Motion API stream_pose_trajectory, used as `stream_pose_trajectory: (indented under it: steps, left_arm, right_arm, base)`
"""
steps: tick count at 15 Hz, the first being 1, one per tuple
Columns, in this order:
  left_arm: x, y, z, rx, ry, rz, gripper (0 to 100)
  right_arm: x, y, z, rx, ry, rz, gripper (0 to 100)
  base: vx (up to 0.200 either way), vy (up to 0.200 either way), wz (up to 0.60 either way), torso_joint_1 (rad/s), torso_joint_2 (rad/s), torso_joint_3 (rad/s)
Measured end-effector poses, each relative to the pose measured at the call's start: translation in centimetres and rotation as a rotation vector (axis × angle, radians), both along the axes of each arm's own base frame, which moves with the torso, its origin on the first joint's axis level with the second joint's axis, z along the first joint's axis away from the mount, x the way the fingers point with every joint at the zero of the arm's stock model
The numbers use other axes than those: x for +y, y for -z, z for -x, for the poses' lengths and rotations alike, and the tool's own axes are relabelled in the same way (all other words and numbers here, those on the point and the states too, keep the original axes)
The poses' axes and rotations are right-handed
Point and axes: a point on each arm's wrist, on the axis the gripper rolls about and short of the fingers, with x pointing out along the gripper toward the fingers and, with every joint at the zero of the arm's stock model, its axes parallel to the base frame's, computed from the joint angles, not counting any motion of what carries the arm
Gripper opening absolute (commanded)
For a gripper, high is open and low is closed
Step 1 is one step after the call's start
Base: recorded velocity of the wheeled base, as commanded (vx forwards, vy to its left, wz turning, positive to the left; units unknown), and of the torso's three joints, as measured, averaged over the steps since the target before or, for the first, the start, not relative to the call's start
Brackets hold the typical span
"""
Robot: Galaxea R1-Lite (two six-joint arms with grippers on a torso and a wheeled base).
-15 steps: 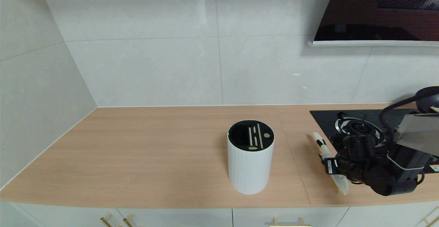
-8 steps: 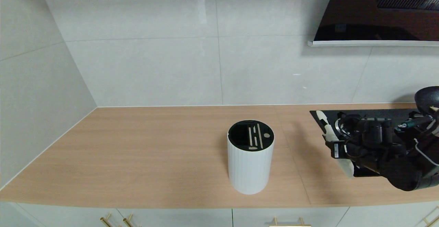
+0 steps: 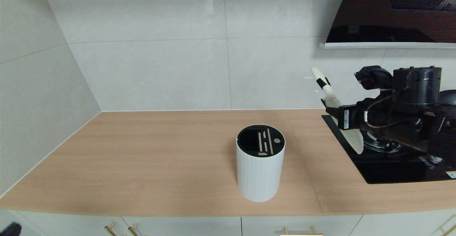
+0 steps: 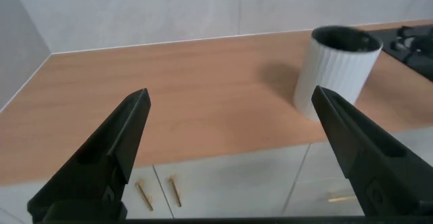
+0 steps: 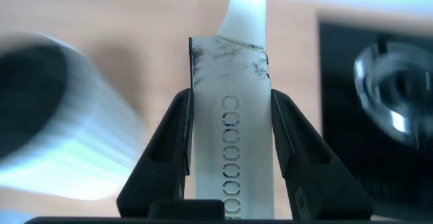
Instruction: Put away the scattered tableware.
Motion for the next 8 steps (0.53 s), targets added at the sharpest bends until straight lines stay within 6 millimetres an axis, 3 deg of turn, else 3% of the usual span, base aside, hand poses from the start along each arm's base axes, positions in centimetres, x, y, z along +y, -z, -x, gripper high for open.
stream_pose_trajectory:
  steps: [2,4,8]
  left_arm:
    - [-0.1,-3.8,-3.5,0.027,0.027,0.037,100]
    - [-0.8,-6.4,-7.6,0.037,0.113,0.186,100]
    - [-5.1,-8.0,-15.0,0.074,0.349,0.452,100]
  right_arm:
    - [1.5,-2.1,1.8,-0.057,-0.032,-0.016,0]
    - [3.0,-3.1,3.0,-0.076,-0.078,-0.024,0]
    - [5.5,-3.6,4.4,-0.087,-0.164,-0.035,0]
  base:
    - [0.0,0.0,0.0,0.0,0.0,0.0]
    - [0.0,0.0,0.0,0.0,0.0,0.0]
    - [0.0,0.0,0.0,0.0,0.0,0.0]
